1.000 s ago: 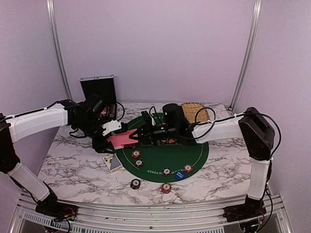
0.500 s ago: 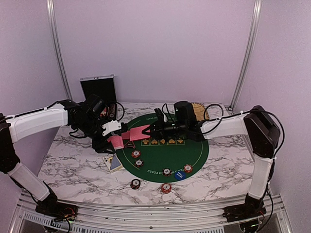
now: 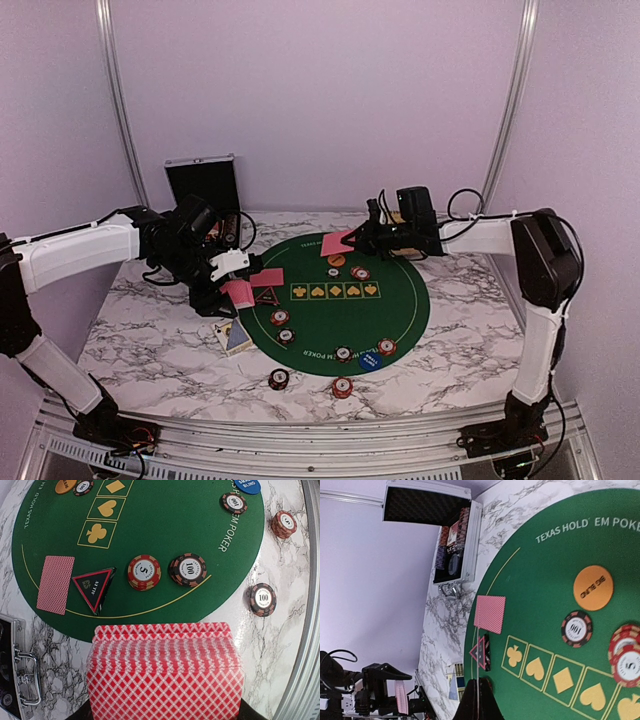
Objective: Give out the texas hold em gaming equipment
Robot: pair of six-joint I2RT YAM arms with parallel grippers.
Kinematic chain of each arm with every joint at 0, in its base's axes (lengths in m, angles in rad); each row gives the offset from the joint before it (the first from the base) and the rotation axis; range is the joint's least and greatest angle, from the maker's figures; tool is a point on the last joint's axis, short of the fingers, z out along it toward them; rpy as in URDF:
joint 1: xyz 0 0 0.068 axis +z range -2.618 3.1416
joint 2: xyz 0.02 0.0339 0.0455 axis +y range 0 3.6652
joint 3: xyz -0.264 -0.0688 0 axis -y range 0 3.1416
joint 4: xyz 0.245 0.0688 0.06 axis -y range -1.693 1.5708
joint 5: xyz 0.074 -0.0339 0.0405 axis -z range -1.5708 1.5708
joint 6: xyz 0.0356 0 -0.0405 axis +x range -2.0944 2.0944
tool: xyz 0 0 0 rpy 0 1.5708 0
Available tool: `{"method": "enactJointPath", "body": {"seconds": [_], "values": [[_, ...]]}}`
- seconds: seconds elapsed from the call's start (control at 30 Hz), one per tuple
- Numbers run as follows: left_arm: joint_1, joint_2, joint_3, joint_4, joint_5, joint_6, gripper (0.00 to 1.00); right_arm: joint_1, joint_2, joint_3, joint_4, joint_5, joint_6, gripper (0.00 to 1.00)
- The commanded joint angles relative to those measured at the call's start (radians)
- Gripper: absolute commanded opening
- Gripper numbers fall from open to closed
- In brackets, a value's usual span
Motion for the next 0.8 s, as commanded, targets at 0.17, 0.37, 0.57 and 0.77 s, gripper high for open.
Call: {"method": "enactJointPath", "body": {"seconds": [0.17,0.37,0.57,0.77], "values": [[-0.001,-0.019,0.005,-0.014,0.007,0.006,0.14,-0.037,0.249,0.325,-0.223,0.126,-0.129,0.0],[-0.001,-0.021,-0.003,-0.014,0.011,0.01,0.14,-0.038,0.35,0.456,-0.26,0.161,-0.134,0.0],[-0.001,-0.023,-0.006,-0.014,0.014,0.013,0.13,-0.038,0.424,0.541,-0.322,0.192,-0.152,0.0],[-0.001,-0.022,-0.005,-0.014,0.014,0.013,0.13,-0.037,0.467,0.594,-0.401,0.244,-0.192,0.03]]}}
